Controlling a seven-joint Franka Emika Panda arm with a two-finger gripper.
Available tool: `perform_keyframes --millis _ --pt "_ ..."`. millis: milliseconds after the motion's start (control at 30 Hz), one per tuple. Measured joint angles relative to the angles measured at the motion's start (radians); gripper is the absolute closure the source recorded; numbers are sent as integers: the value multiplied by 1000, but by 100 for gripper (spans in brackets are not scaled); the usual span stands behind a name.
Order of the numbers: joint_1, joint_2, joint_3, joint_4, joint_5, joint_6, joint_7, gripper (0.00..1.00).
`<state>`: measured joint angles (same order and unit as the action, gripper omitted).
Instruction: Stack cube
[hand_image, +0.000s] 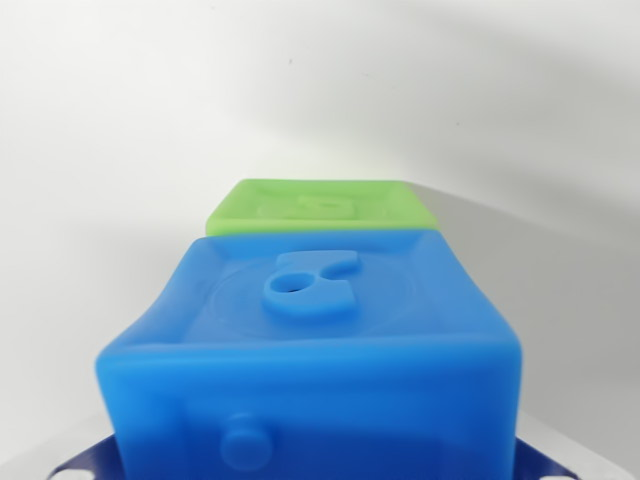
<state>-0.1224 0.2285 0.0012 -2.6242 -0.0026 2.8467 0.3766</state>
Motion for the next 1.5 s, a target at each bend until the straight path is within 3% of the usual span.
perform_keyframes --millis 133,167,1500 --pt "0 4 0 1 0 2 0 100" --pt "0 4 0 1 0 2 0 0" --pt "0 -7 0 1 0 -7 0 0"
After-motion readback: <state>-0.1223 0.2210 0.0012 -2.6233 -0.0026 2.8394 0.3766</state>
